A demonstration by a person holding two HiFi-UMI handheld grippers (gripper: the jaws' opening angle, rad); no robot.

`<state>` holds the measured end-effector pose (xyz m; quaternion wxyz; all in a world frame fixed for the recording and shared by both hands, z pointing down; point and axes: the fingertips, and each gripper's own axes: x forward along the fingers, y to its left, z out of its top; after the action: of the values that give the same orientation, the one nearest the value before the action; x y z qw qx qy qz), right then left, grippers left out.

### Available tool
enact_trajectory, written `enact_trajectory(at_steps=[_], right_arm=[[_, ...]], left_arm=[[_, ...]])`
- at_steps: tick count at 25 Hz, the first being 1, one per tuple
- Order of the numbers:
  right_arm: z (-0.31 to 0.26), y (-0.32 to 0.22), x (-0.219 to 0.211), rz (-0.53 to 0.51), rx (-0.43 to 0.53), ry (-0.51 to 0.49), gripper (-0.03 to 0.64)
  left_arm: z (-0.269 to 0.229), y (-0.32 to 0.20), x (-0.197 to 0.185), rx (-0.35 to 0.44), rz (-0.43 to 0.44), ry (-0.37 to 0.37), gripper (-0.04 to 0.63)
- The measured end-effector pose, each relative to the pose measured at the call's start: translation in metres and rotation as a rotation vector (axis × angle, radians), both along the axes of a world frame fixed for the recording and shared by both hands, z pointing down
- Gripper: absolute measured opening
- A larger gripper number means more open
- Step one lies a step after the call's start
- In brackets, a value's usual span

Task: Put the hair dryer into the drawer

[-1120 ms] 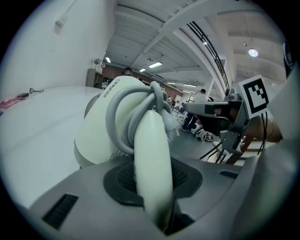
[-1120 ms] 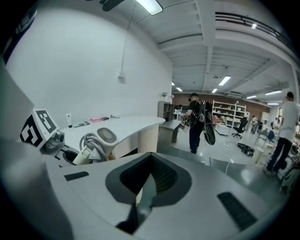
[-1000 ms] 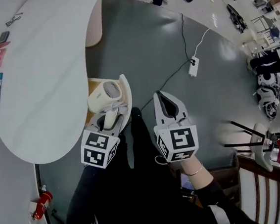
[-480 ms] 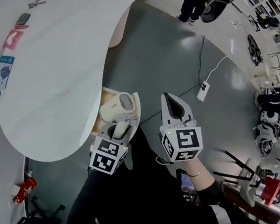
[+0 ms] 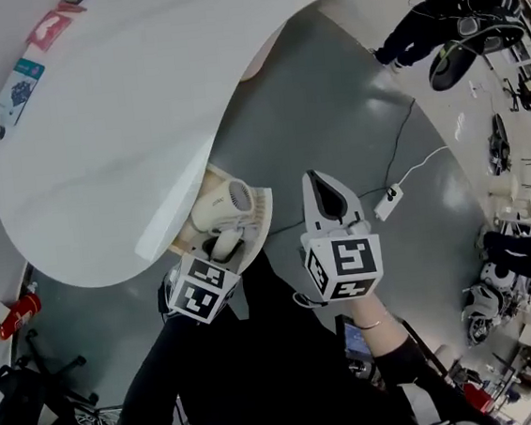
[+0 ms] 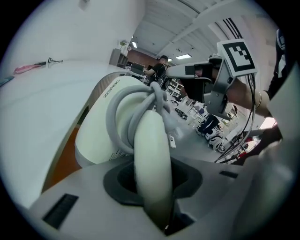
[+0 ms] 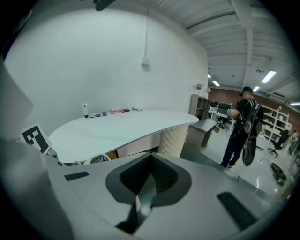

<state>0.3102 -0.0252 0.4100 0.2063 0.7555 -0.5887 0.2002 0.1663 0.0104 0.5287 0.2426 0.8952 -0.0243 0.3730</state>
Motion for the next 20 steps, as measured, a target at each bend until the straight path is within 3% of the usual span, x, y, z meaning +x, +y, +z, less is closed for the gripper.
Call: enact_trajectory(at_steps=[20], right_arm=[[0.026,-0.056,-0.025,-0.349,-0.064,-0.04,0.002]], left_arm=[[0.074,-0.02,-0.013,-0.038,-0.18,-0.22,0.114]])
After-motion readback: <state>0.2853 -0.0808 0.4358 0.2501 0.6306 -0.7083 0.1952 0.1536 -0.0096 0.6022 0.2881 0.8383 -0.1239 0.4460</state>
